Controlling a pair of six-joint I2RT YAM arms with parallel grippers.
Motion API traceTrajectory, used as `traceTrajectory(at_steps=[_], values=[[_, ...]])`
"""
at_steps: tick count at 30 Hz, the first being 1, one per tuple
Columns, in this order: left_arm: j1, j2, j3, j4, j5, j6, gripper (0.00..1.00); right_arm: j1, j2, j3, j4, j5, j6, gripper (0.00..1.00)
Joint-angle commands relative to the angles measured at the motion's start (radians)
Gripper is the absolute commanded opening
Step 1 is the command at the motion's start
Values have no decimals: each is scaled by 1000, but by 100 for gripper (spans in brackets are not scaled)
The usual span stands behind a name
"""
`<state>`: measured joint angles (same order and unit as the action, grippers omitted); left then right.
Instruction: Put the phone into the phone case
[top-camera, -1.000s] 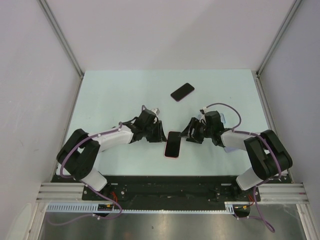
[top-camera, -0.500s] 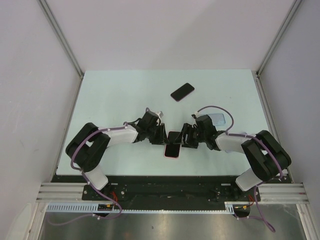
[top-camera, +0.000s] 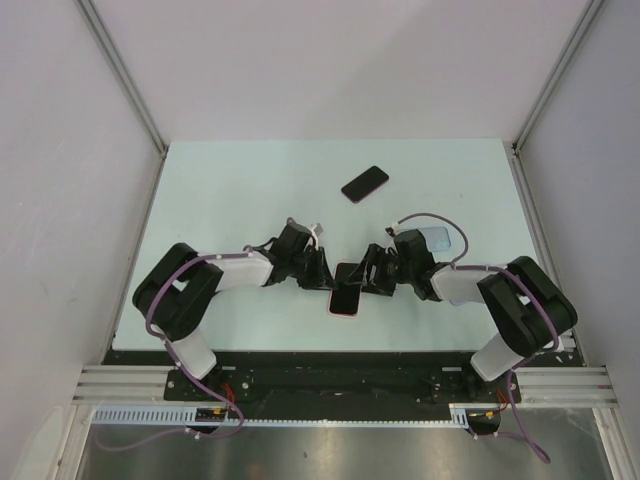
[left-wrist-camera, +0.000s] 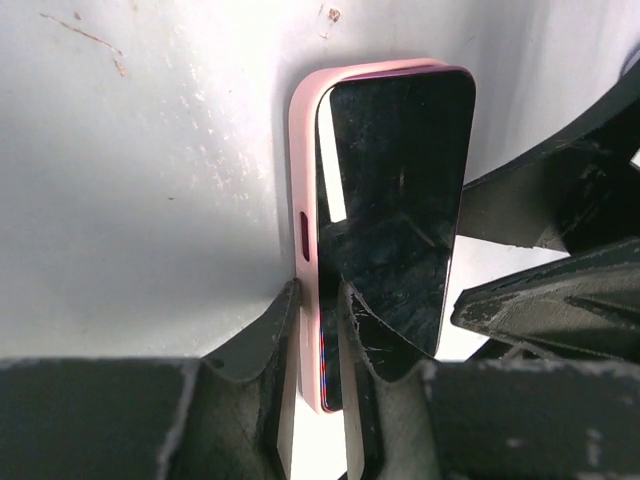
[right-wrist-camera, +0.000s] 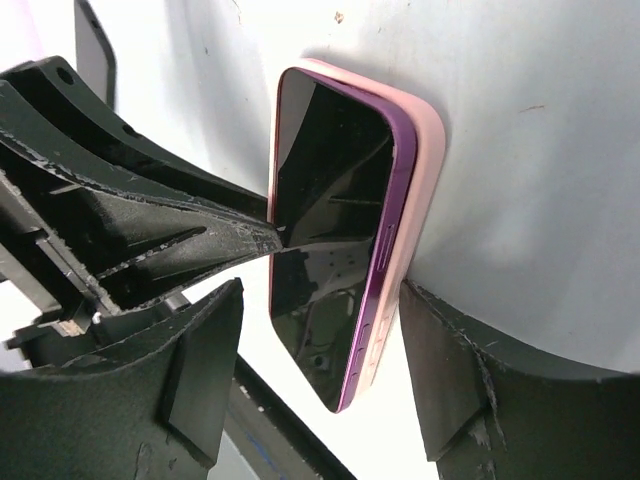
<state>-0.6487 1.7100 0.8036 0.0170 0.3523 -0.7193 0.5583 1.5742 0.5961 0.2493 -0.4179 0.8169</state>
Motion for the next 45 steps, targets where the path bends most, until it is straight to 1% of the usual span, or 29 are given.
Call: traceTrajectory(at_steps=[1,2,4,5,13,20,24,28,33,41,45], values=[[-6,0,-27,70,118,-55,22,-40,56,-59,232,-166,99,68],[-6,0,-30,81,129,-61,22,-58,63,-68,327,-191,140,68],[-6,-3,-44,115,148,-74,20,-73,84,-91,413,-258,172,68],[-6,-4,-47,126,160,-78,20,-87,89,-97,485,-277,191,68],[-3,7,-64,181,203,-104,18,-121,148,-153,717,-380,295,65],[0,10,-78,224,240,-134,18,-135,201,-182,889,-412,366,64],[0,7,-81,233,247,-141,18,-139,210,-186,900,-407,373,64],[3,5,-84,232,246,-140,19,-140,221,-191,916,-409,383,60],[4,13,-86,233,243,-137,19,-138,225,-191,918,-415,392,59],[6,22,-87,241,241,-138,18,-132,207,-190,817,-384,355,58],[7,19,-86,235,238,-134,18,-138,185,-190,730,-355,309,51]])
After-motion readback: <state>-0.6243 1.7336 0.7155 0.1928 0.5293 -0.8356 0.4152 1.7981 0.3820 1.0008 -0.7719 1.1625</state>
